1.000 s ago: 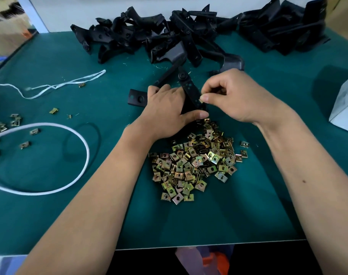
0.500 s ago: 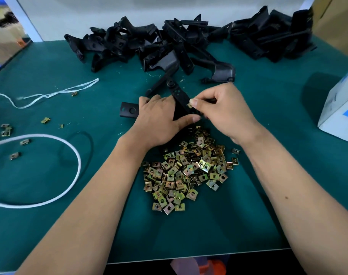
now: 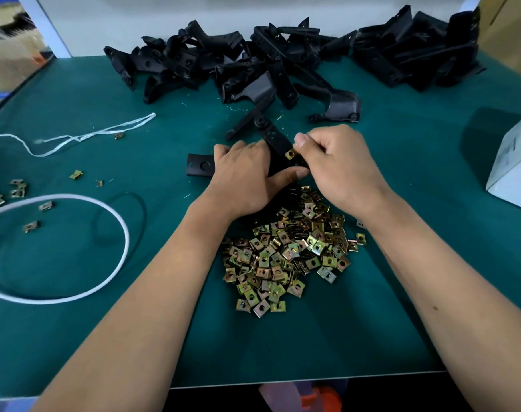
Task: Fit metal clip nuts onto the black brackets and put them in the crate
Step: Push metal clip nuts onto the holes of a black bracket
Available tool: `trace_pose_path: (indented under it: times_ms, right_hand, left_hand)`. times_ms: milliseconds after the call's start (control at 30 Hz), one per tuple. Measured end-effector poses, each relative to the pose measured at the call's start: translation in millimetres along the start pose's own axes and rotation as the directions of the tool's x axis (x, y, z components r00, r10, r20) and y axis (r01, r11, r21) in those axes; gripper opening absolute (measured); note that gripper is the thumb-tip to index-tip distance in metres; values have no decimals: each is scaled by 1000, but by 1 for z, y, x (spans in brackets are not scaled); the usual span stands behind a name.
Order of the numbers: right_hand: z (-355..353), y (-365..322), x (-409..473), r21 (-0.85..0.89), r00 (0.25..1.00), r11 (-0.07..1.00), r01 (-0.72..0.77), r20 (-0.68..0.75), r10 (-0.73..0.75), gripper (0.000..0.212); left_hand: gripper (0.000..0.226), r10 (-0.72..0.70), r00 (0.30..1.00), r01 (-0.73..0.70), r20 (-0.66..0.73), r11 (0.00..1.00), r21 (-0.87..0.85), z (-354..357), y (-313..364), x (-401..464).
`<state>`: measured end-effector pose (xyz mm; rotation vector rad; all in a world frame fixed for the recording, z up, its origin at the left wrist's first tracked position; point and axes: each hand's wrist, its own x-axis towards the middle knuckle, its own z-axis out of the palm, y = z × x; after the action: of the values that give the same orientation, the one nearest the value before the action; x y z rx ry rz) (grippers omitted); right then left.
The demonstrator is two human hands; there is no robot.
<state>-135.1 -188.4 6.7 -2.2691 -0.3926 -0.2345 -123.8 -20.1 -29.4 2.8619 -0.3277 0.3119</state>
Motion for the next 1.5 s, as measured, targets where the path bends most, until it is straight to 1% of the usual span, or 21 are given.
trace_pose_path:
  times_ms: [200,300,433,500,567,633,700,733,767,800,867,900,967,1033,1100,1200,1300,1400,1433,1500]
  right_hand:
    - [-3,0,1,-12,1000,1000,-7,26,7,49]
    - [1,-1,1,-53,1000,999,11,27,-10,46]
    - [5,-2,3,-125,1000,992,29,15,-27,50]
    - [6,-2,3,-127,1000,992,26,17,-24,52]
    - [4,1,4,-80,999,997,14,32,-12,52]
    - [-1,7,5,26,997,999,-29,69,27,51]
    - [-8,15,6,141,992,986,-86,108,71,46]
    - [-11,19,7,165,992,982,-92,100,76,43]
    - [-13,23,9,139,994,988,-75,86,63,39]
    - [-13,25,10,54,995,998,-44,93,38,36]
    - [-13,27,11,-161,979,986,34,203,0,25]
    - [-13,27,10,-224,962,972,67,272,-3,19]
    - [-10,27,9,-246,932,963,109,362,-13,18]
    - [-7,26,8,-211,924,971,112,382,-23,16]
    - [-4,27,7,-155,940,983,98,339,-40,15]
    - [-5,32,9,-54,977,997,49,210,-37,8]
    - [-7,40,11,-83,988,996,34,152,-21,6]
    - [-4,42,12,-119,992,992,49,122,-35,13]
    - [-2,41,12,-80,995,996,42,98,-34,16]
    - [1,34,11,98,999,995,-4,47,-1,14]
  left_hand:
    - [71,-21,999,22,-27,999,38,0,3,-2]
    - [73,-37,999,39,-32,998,52,0,5,-3]
    - [63,-73,996,76,-56,995,63,1,11,-4]
    - [63,-94,994,98,-60,993,65,1,12,-3]
    - [67,-115,992,117,-53,992,37,1,11,-1]
    - [70,-133,990,133,-39,991,-7,1,8,1]
    - [66,-151,988,146,-37,984,-103,0,5,4]
    - [64,-177,983,166,-51,972,-168,-2,5,6]
    - [63,-213,974,191,-75,954,-230,-4,3,7]
    - [60,-248,963,210,-102,934,-288,-6,1,6]
    - [53,-302,942,225,-142,889,-399,-10,-3,6]
    - [51,-331,933,236,-142,861,-450,-11,-4,4]
    - [47,-369,918,255,-146,831,-494,-12,-5,3]
    - [46,-385,910,268,-154,829,-490,-13,-4,3]
    - [47,-391,910,278,-138,822,-497,-12,-5,3]
    - [45,-400,910,290,-108,801,-523,-12,-7,3]
    - [45,-399,915,300,-60,772,-561,-12,-7,2]
    - [45,-376,926,289,-38,768,-571,-12,-5,0]
    - [45,-362,931,275,-42,774,-571,-12,-4,-1]
    - [47,-319,946,232,-58,790,-567,-13,-2,-1]
